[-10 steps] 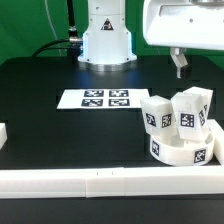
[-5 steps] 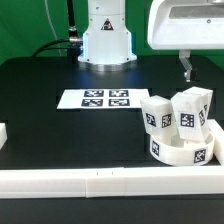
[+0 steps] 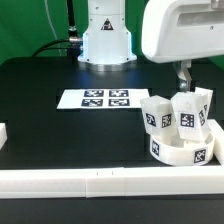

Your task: Assemble stool

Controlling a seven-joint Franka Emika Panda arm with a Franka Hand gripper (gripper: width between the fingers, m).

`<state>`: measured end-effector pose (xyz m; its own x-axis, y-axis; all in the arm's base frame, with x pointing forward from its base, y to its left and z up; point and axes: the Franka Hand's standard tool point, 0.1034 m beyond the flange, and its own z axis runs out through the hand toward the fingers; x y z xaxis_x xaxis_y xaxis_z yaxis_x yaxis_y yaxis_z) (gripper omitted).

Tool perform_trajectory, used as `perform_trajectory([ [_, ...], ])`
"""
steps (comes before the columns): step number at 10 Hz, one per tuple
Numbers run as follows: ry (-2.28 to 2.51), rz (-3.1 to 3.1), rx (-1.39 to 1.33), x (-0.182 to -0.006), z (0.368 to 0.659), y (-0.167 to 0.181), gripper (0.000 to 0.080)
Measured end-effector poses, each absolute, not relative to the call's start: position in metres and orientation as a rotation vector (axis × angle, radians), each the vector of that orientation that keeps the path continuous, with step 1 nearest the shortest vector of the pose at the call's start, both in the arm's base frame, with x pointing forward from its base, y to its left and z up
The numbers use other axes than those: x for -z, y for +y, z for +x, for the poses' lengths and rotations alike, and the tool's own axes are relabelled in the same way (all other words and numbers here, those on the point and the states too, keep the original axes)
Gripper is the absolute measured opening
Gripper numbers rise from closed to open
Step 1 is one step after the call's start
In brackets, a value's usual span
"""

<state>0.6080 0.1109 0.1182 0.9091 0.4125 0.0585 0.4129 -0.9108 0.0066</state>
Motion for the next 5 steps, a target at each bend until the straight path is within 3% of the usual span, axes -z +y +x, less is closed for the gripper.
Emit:
perform_trajectory([
  [5, -1.156, -2.969, 0.099, -0.1156, 0.6096, 0.1026, 0.0649],
])
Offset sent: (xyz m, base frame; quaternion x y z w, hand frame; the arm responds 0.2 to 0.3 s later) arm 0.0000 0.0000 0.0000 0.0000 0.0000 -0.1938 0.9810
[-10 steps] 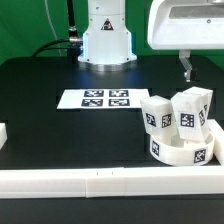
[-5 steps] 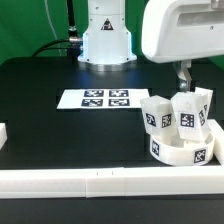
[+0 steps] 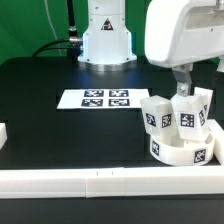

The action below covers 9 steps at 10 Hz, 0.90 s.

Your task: Assemble stool

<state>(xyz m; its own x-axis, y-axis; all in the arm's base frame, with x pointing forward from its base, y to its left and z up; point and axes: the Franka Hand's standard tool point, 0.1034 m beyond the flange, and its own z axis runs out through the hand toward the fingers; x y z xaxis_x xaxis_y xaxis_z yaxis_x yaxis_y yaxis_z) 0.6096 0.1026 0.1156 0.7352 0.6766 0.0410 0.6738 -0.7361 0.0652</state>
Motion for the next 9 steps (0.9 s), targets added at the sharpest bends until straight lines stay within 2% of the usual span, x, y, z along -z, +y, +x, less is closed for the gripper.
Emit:
perform_trajectory([
  [1, 1.242, 2.823, -0.081, -0.113, 0.609, 0.101, 0.0649],
  [5, 1.225, 2.827, -0.052, -0.099, 0.607, 0.088, 0.0649],
  [9, 1.205, 2.842, -0.039, -0.093, 0.604, 0.094, 0.0649],
])
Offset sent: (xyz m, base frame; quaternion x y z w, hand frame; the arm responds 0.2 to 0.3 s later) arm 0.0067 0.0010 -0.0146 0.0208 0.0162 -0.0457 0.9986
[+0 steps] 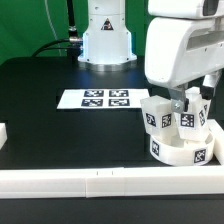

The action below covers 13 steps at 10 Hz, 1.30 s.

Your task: Assemble stool

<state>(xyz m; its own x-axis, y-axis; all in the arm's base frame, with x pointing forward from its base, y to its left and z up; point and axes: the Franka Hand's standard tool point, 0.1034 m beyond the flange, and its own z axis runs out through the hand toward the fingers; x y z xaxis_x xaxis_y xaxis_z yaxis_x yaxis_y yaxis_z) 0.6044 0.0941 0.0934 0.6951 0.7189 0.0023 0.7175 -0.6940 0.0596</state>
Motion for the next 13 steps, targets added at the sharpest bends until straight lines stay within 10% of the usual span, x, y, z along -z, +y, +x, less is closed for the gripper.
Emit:
perform_trajectory([
  [2, 1.190, 2.849, -0.036, -0.0921, 0.6039, 0.0941, 0.0649],
  [6, 1.088, 2.883, -0.070, -0.0920, 0.6064, 0.0950, 0.0334],
  [13, 0.248, 3.093, -0.076, -0.0907, 0.6073, 0.0927, 0.0334],
])
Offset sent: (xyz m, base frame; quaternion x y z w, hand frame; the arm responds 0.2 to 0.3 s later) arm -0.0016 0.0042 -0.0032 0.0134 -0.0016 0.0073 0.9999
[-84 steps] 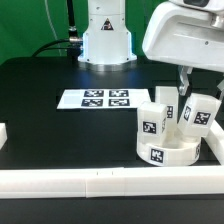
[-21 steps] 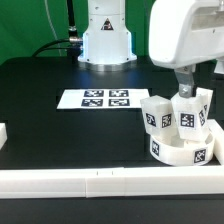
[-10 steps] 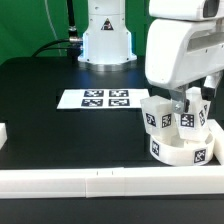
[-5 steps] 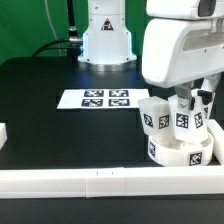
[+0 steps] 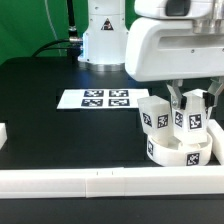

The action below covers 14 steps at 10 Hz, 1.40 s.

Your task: Assemble stool

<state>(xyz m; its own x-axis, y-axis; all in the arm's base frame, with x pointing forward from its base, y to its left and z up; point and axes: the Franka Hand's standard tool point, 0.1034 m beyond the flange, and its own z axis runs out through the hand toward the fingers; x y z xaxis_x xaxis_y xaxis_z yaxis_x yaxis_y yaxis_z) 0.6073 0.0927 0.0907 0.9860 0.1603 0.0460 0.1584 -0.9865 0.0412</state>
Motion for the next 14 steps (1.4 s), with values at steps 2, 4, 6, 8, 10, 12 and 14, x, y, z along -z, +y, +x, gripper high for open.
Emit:
perform_trajectory([
  [2, -0.108, 3.108, -0.070, -0.0900, 0.6098, 0.0930, 0.0334],
  [4, -0.489, 3.104, -0.052, -0.0895, 0.6103, 0.0907, 0.0335],
  [6, -0.715, 3.068, -0.052, -0.0896, 0.6107, 0.0907, 0.0335],
  [8, -0.908, 3.019, -0.051, -0.0895, 0.6106, 0.0908, 0.0335],
  [10, -1.112, 2.952, -0.049, -0.0894, 0.6105, 0.0910, 0.0335],
  [12, -1.349, 2.867, -0.039, -0.0888, 0.6102, 0.0914, 0.0335],
  [14, -1.772, 2.723, -0.017, -0.0880, 0.6119, 0.0889, 0.0335],
])
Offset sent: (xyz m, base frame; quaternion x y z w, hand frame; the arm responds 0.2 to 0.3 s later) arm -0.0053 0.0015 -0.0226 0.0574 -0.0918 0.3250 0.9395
